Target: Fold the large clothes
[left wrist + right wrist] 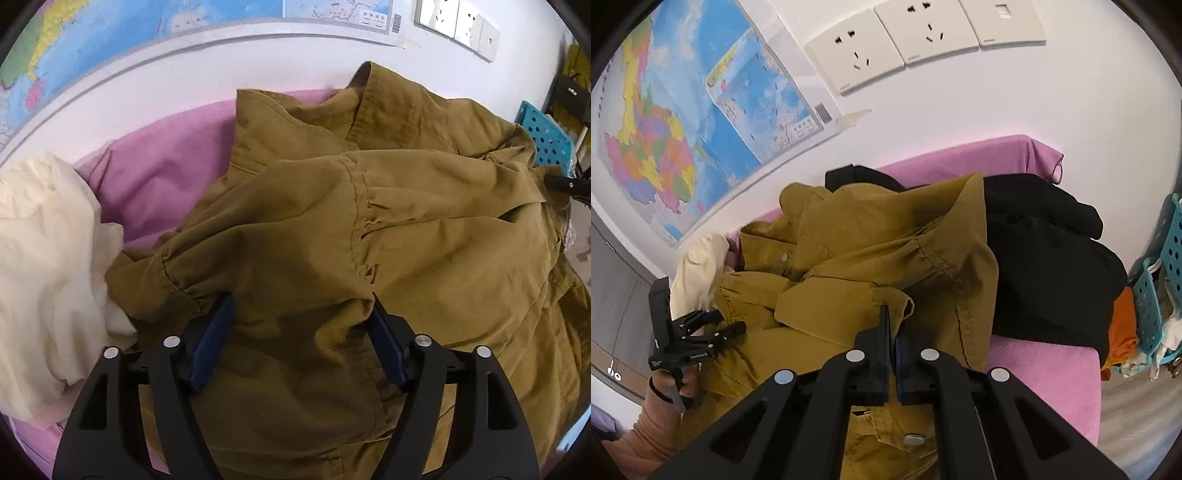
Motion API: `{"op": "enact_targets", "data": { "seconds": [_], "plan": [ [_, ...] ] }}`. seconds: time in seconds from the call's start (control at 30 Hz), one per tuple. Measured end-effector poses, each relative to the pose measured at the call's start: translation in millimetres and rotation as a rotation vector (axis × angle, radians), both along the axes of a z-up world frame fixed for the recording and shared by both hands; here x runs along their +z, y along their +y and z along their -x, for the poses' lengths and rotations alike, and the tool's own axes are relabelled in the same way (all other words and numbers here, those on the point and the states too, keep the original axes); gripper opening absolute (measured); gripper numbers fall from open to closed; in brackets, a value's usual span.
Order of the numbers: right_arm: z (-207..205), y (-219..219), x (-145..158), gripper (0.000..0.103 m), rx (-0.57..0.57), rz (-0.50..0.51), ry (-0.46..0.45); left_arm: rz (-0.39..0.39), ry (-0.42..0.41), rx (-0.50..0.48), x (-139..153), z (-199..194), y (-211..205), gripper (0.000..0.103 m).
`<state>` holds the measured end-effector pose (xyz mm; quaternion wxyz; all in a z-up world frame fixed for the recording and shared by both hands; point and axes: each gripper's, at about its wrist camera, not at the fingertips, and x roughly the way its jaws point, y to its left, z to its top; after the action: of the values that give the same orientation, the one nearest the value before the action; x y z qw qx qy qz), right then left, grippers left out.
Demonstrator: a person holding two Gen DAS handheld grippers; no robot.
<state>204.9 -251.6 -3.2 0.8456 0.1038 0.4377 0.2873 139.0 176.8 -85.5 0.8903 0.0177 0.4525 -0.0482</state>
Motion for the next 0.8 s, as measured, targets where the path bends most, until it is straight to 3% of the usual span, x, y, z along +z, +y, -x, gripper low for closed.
{"op": "enact_targets", "data": {
  "seconds": [0.1,0.2,0.23,0.3,0.53,0.6,0.7,0.77,0.8],
  "plan": [
    [1.6,7.7,-8.2,0.004,0.005,0.069,0.0,-0.006,0.007,0.017,-0.7,-0.1,2.6,0.076],
    [6.1,5.3,-7.4,0.022,-0.017,0.08,-0.008,-0.001,-0.008,0.031,8.4,7.5,7.8,0.079],
    [9.1,2.6,-4.2,0.033,-0.02,0.067,-0.022,0.015,-0.023,0.032,13.2,13.1,11.8,0.079],
    [20.5,-5.5,5.2,0.044,-0.037,0.036,-0.079,0.051,-0.049,0.016,23.2,23.6,18.4,0.079],
    [46.1,19.0,13.6,0.044,0.03,0.095,-0.214,0.084,-0.088,0.008,35.7,49.1,34.0,0.08],
    [42.9,35.4,7.5,0.044,0.072,0.123,-0.207,0.08,-0.085,0.006,31.9,46.3,32.3,0.081],
    [32.5,53.6,-5.7,0.044,0.044,0.234,-0.206,0.079,-0.045,0.018,21.0,38.5,28.9,0.081],
    [25.1,51.1,-13.5,0.045,0.017,0.237,-0.186,0.068,-0.029,0.017,13.3,30.5,25.5,0.082],
    [23.8,46.6,-15.3,0.05,-0.007,0.236,-0.184,0.058,-0.018,0.02,8.9,26.1,24.1,0.082]
  ]
}}
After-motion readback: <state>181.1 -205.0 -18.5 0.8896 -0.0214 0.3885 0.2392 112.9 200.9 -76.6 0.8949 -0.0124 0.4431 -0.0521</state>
